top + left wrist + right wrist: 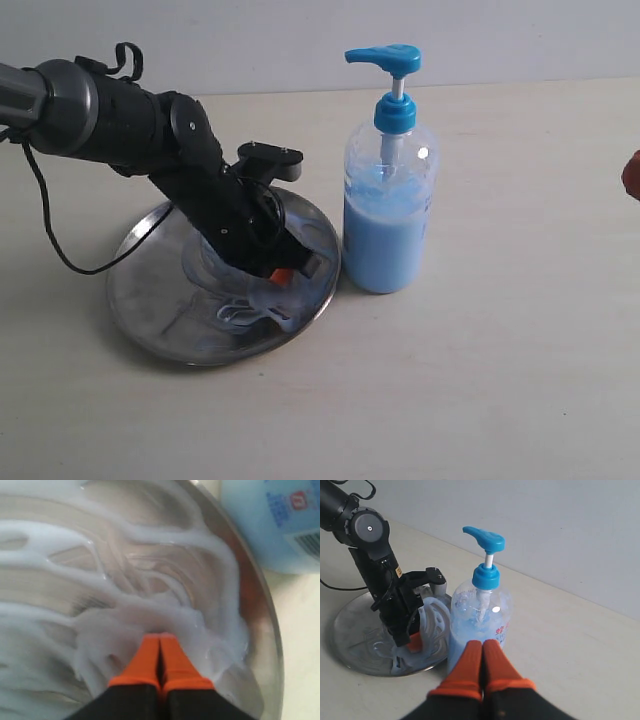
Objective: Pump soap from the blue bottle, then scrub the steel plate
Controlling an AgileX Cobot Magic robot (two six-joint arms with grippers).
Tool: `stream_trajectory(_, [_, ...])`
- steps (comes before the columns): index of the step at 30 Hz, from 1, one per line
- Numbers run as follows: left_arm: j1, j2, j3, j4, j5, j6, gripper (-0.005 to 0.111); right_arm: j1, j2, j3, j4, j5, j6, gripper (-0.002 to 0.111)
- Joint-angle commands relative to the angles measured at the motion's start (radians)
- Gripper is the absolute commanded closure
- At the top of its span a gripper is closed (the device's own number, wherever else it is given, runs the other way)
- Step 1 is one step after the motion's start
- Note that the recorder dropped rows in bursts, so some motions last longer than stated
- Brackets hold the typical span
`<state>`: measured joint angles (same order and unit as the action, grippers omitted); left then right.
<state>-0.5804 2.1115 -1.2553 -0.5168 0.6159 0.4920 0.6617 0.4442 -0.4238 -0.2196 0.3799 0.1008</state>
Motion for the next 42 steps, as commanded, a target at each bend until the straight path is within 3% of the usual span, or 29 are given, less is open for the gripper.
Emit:
stream_trajectory(1, [-0.014, 0.036, 0.019, 0.000, 0.095, 0.077, 0.107, 0.001, 0.001, 0.008, -0.001, -0.002, -0.003, 0.108])
stream_trajectory(7, [-0.014, 0.036, 0.019, 0.025, -0.044, 0.057, 0.107, 0.001, 0.001, 0.008, -0.001, -0.002, -0.003, 0.108])
stream_trajectory(12, [-0.014, 0.036, 0.019, 0.068, -0.144, -0.060, 0.107, 0.001, 0.001, 0.008, -0.001, -0.002, -0.003, 0.108])
stream_trajectory(19, [-0.018, 0.036, 0.019, 0.049, -0.014, -0.076, 0.107, 0.001, 0.001, 0.009, -0.001, 0.002, -0.003, 0.108])
stream_trajectory(25, [-0.020, 0.036, 0.019, -0.045, 0.113, 0.027, 0.107, 0.001, 0.001, 0.009, -0.001, 0.007, -0.003, 0.108])
stream_trajectory(31, [-0.006, 0.025, 0.019, -0.039, 0.116, 0.008, 0.107, 0.001, 0.001, 0.009, -0.001, 0.014, -0.003, 0.108])
stream_trajectory(42, [0.096, -0.143, 0.019, -0.015, 0.084, -0.065, 0.107, 0.001, 0.001, 0.009, -0.001, 0.014, -0.003, 0.108])
